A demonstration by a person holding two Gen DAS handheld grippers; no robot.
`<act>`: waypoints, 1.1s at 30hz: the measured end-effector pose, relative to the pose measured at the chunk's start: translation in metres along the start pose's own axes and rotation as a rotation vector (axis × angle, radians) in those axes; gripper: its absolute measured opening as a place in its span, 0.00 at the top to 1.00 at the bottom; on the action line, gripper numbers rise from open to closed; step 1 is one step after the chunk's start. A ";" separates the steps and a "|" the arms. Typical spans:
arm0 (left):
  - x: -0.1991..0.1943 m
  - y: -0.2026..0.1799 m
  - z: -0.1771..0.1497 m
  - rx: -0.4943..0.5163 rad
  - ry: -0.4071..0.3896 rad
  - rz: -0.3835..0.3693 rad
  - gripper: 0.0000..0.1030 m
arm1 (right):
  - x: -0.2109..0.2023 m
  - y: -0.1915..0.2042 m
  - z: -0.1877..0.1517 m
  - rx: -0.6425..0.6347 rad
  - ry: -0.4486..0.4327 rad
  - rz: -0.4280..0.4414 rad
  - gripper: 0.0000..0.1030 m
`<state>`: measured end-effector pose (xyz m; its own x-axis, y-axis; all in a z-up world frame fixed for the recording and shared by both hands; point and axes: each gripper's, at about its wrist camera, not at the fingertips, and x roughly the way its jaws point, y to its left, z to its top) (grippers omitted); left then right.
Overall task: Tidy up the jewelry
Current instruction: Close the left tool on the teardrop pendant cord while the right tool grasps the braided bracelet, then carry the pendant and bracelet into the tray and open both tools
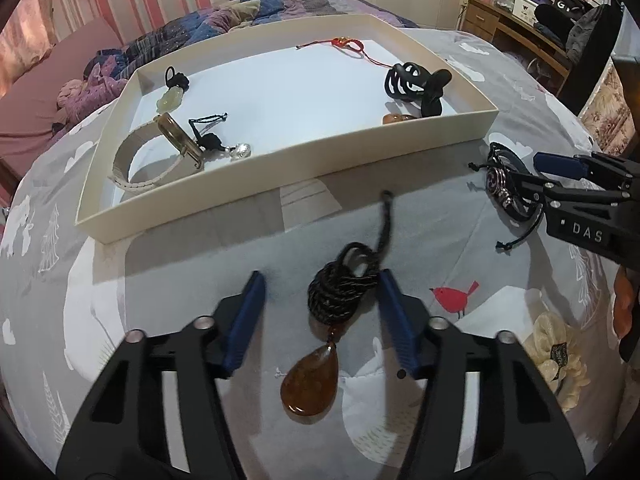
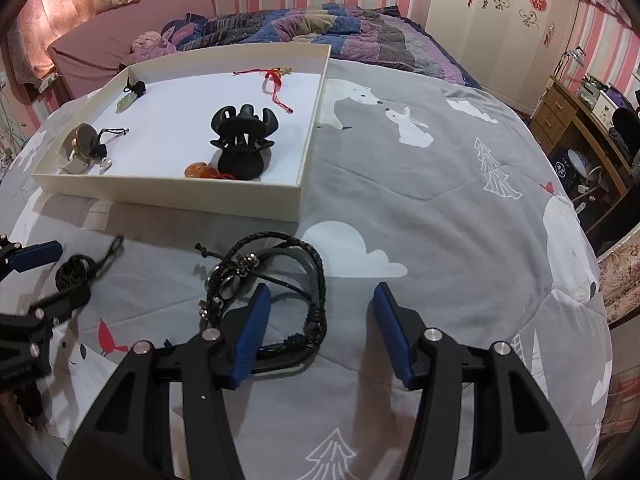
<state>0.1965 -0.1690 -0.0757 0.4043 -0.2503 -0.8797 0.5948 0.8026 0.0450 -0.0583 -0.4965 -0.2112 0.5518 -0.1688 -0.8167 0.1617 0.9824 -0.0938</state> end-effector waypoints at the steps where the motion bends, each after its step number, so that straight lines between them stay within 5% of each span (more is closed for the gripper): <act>1: 0.000 0.002 0.000 -0.002 0.000 -0.001 0.56 | 0.000 0.001 0.000 -0.001 -0.001 0.001 0.53; 8: -0.003 0.015 -0.002 -0.028 -0.009 -0.014 0.78 | -0.002 0.012 -0.002 -0.010 -0.002 0.030 0.81; 11: -0.005 0.020 -0.004 -0.037 -0.008 -0.031 0.79 | -0.004 0.018 -0.003 -0.020 -0.002 0.033 0.91; 33: -0.044 0.038 -0.005 -0.076 -0.096 -0.087 0.81 | -0.054 0.052 0.009 -0.057 -0.111 0.078 0.92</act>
<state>0.1981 -0.1250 -0.0378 0.4199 -0.3684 -0.8295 0.5777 0.8133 -0.0688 -0.0722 -0.4374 -0.1662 0.6486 -0.0969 -0.7549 0.0702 0.9952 -0.0674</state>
